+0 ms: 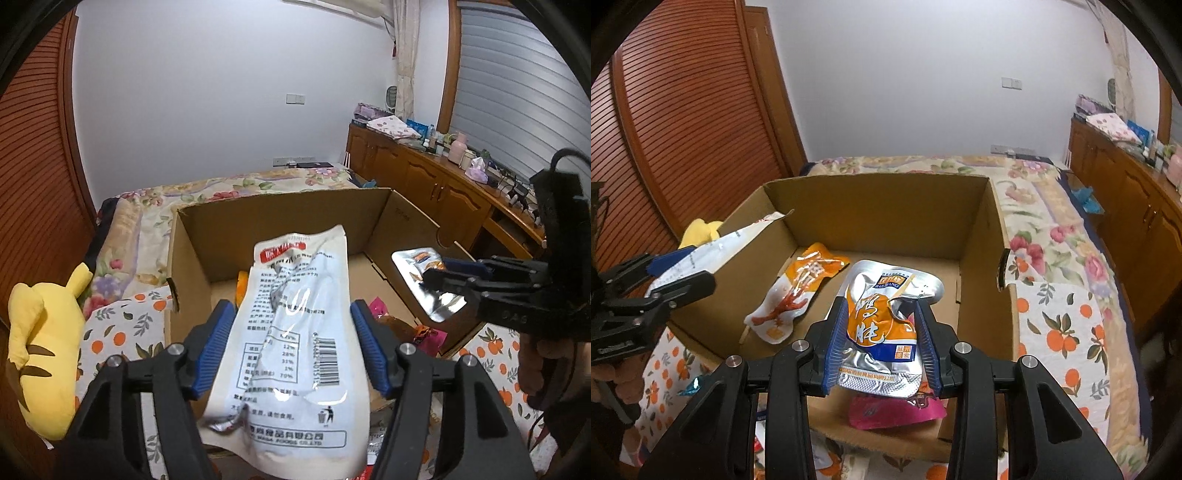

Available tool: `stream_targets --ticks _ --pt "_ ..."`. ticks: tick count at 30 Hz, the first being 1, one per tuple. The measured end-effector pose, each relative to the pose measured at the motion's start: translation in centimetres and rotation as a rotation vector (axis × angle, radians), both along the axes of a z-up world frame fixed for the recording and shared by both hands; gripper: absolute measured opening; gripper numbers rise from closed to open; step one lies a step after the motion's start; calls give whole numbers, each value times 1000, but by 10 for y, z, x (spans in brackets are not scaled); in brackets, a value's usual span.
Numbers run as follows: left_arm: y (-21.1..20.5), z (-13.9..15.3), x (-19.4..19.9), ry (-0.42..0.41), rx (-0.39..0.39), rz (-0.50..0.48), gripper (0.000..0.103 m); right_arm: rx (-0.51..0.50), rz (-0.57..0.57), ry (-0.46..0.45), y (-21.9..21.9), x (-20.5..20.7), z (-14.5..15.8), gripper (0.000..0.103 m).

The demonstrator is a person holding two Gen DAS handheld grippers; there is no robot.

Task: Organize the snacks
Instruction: 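Carry both bags over the box and open both tools to drop them, then move both tools back to the pile and grasp the white wrapped bar with right tool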

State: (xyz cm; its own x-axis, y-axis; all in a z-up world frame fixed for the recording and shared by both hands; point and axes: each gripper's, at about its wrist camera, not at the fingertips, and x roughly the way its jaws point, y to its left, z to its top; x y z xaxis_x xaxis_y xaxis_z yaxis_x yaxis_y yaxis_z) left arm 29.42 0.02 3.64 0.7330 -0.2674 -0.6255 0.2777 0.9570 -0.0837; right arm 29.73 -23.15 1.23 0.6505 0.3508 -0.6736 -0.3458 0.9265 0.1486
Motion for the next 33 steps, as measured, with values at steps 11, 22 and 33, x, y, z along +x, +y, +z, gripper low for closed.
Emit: stream_targets --ticks 11,22,33 --pt "3 19 -19 -79 -4 -16 65 -6 -4 4 8 0 -6 44" --pt "7 29 -80 -137 28 -60 65 1 75 -124 5 -62 19 47" --pt "10 15 -147 -117 3 -123 66 -4 166 -147 -4 -137 10 53"
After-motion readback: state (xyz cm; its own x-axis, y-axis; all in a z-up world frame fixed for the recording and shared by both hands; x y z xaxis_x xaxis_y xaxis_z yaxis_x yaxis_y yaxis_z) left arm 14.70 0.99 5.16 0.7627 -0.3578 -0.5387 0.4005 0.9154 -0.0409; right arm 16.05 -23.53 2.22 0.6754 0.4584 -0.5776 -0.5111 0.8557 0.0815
